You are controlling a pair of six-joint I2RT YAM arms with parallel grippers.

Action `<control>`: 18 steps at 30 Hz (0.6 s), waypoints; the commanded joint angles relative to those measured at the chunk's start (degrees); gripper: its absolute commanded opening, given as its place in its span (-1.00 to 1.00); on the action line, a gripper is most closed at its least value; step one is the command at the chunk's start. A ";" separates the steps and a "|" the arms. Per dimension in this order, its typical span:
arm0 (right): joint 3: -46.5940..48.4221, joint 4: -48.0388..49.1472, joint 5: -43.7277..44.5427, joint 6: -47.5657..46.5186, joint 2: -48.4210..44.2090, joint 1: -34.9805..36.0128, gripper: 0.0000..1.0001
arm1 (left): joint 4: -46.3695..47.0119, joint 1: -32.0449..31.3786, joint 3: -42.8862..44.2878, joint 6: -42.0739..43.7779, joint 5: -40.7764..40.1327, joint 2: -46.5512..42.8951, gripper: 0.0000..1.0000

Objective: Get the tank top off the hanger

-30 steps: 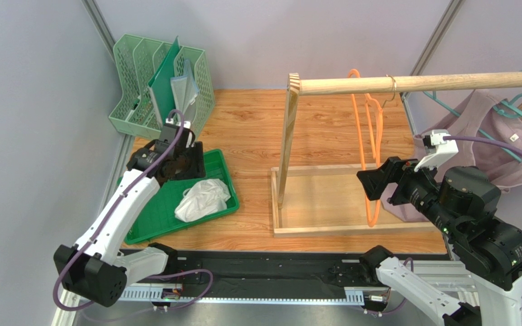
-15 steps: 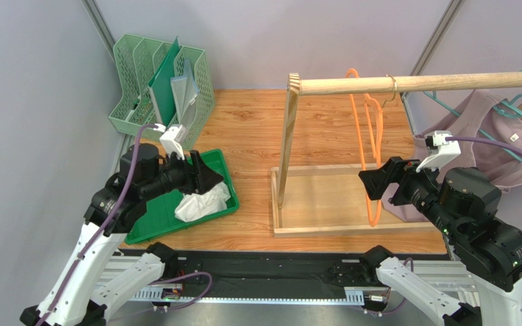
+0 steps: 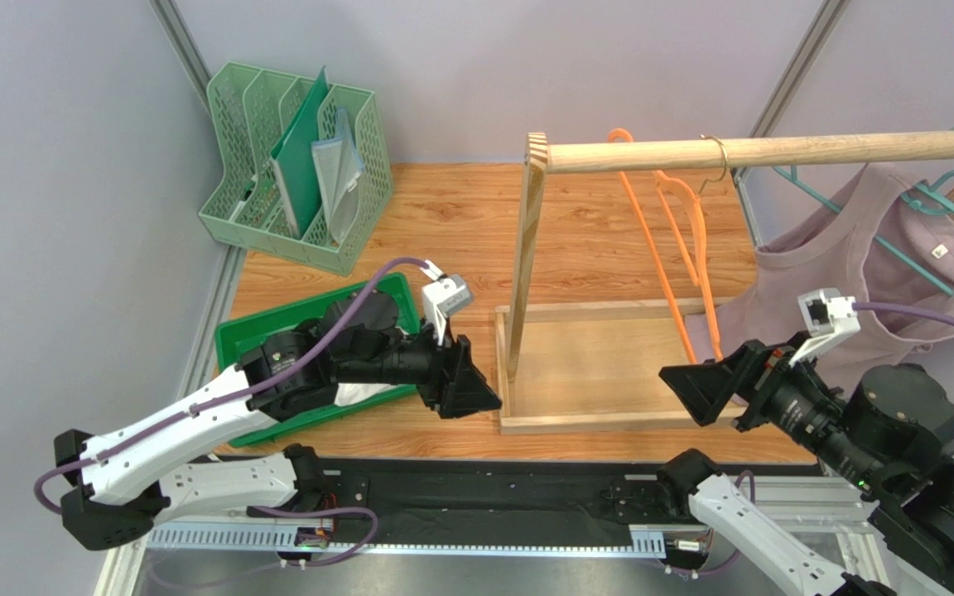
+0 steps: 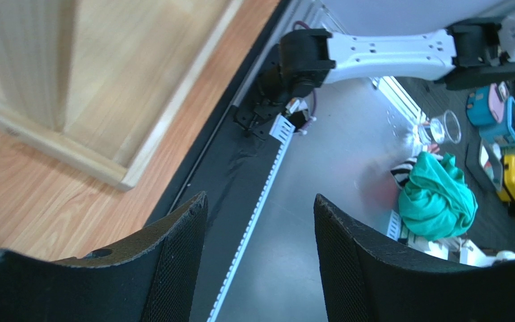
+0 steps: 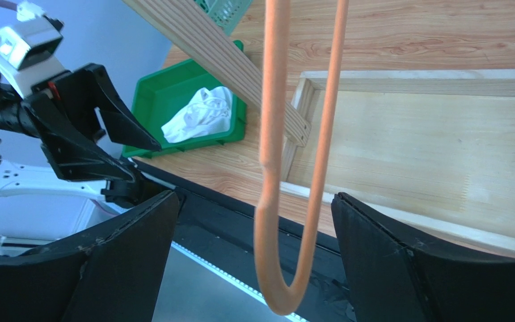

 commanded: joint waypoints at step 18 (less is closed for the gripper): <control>26.86 1.82 65.05 -20.98 23.07 0.17 0.81 | 11.96 -10.68 -11.00 6.00 -0.49 -6.75 0.30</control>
